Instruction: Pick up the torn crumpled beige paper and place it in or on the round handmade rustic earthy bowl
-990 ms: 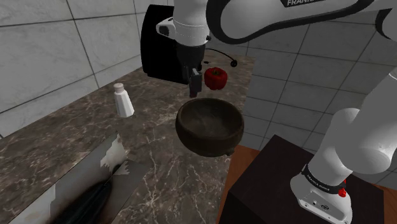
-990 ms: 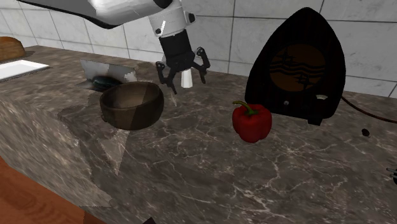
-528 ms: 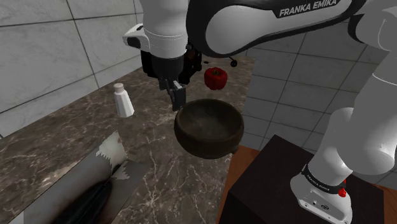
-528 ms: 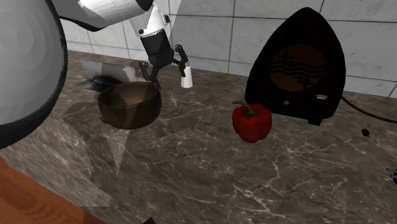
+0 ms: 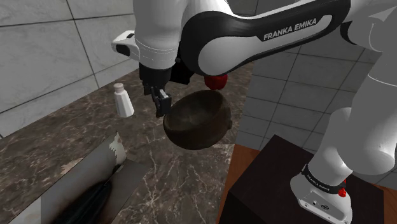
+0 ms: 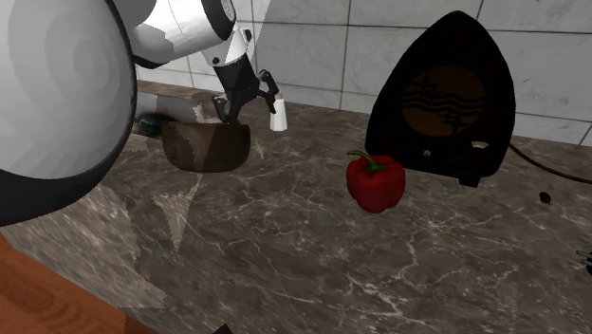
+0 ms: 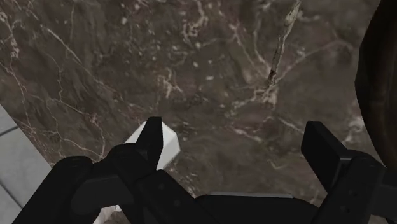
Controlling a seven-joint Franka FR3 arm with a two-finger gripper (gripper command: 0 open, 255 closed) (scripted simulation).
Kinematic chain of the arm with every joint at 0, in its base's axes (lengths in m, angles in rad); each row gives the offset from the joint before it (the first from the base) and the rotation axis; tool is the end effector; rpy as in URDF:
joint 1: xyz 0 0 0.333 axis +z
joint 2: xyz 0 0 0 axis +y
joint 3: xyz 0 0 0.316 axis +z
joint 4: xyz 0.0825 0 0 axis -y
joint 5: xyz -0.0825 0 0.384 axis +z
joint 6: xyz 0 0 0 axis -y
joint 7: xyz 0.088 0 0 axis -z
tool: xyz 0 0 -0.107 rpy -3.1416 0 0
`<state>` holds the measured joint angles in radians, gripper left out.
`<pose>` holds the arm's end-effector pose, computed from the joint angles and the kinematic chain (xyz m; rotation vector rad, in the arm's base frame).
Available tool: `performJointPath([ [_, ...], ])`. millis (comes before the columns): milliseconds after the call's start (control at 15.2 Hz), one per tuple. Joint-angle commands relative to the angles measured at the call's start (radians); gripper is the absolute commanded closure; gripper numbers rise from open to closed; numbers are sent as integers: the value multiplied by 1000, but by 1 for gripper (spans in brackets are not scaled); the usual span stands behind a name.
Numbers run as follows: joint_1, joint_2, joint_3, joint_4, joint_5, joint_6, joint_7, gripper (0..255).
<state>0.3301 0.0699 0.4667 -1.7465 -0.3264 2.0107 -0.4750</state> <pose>0.4404 0.4128 0.5480 2.2231 1.8299 0.3534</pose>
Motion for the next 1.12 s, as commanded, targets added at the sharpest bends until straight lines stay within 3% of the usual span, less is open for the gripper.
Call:
performJointPath([
  [0,4,-1,2,-26,4,-123,3,0],
  [462,9,-1,-4,-26,5,-123,2,0],
  [528,15,16,-1,-23,-7,-114,17,255],
  [1056,12,14,-2,-20,-5,-118,11,255],
])
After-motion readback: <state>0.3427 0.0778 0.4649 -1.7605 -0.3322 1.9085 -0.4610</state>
